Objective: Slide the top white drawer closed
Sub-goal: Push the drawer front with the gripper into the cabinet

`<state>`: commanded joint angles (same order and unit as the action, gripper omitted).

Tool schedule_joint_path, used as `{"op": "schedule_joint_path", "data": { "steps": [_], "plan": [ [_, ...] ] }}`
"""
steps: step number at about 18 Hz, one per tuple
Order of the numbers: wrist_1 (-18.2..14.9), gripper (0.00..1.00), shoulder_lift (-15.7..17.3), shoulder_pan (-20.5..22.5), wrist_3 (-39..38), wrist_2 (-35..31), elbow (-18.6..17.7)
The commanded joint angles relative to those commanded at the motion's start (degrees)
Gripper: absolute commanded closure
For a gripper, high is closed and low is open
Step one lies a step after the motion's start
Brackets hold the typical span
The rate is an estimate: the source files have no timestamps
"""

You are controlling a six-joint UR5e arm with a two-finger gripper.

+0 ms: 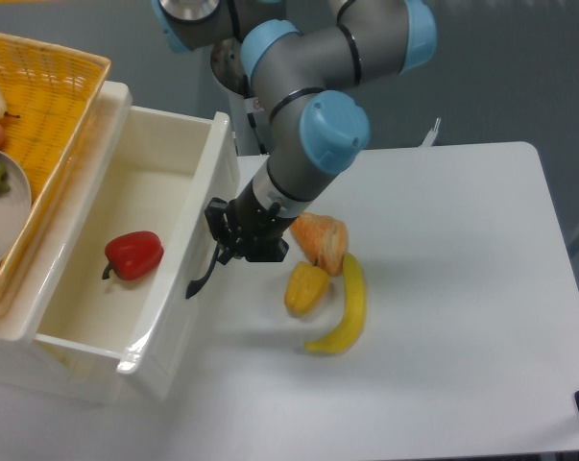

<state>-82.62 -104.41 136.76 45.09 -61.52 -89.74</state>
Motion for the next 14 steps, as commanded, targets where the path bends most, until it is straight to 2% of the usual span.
{"op": "schedule_joint_path", "data": {
  "steps": [14],
  "plan": [
    [0.5,0.92,-0.5,-2.7,-3.3,-0.1,0.7]
  ]
}}
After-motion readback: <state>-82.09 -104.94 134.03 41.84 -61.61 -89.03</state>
